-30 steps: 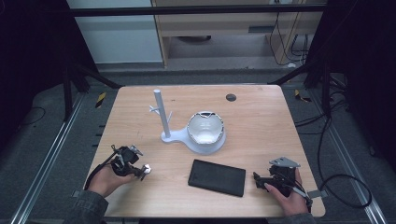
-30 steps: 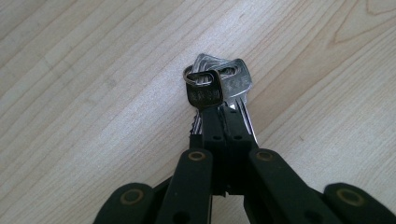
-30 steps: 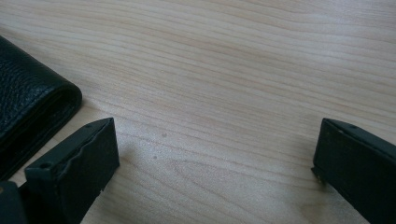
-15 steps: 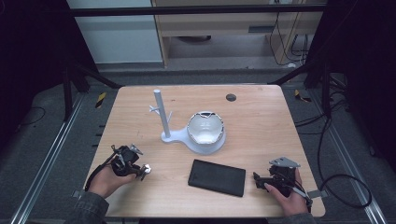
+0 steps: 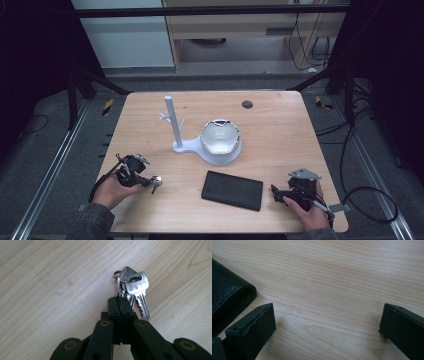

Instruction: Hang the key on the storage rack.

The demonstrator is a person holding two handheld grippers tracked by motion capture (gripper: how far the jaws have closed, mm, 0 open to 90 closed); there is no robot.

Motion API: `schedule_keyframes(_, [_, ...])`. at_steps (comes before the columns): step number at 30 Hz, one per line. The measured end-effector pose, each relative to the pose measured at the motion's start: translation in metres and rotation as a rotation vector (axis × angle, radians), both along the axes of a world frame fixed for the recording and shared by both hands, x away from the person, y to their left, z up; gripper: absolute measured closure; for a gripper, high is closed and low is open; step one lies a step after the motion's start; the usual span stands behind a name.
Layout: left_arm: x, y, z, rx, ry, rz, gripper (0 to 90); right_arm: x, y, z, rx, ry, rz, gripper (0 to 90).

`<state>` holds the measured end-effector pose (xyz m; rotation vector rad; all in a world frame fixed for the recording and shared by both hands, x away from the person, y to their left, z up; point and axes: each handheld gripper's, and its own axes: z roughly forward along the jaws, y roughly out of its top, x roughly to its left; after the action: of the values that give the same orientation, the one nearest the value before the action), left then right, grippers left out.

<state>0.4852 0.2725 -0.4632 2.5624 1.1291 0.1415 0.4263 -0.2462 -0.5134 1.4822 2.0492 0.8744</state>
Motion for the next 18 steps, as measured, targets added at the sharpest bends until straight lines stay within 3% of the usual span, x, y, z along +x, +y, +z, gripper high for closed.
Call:
schedule_keyframes(7, [-0.001,-0.003,-0.002,0.027,-0.008,-0.018,89.7,0.000,0.000,0.000,0.000,-0.002,0.000,0.4])
schedule_keyframes(10, [-0.003,-0.001,0.006,0.018,-0.026,-0.023,89.7,0.000,0.000,0.000,0.002,0.000,0.000,0.4])
schedule_keyframes(18, [-0.006,-0.006,0.066,0.071,-0.090,-0.084,89.9,0.000,0.000,0.000,0.003,0.000,-0.001,0.4])
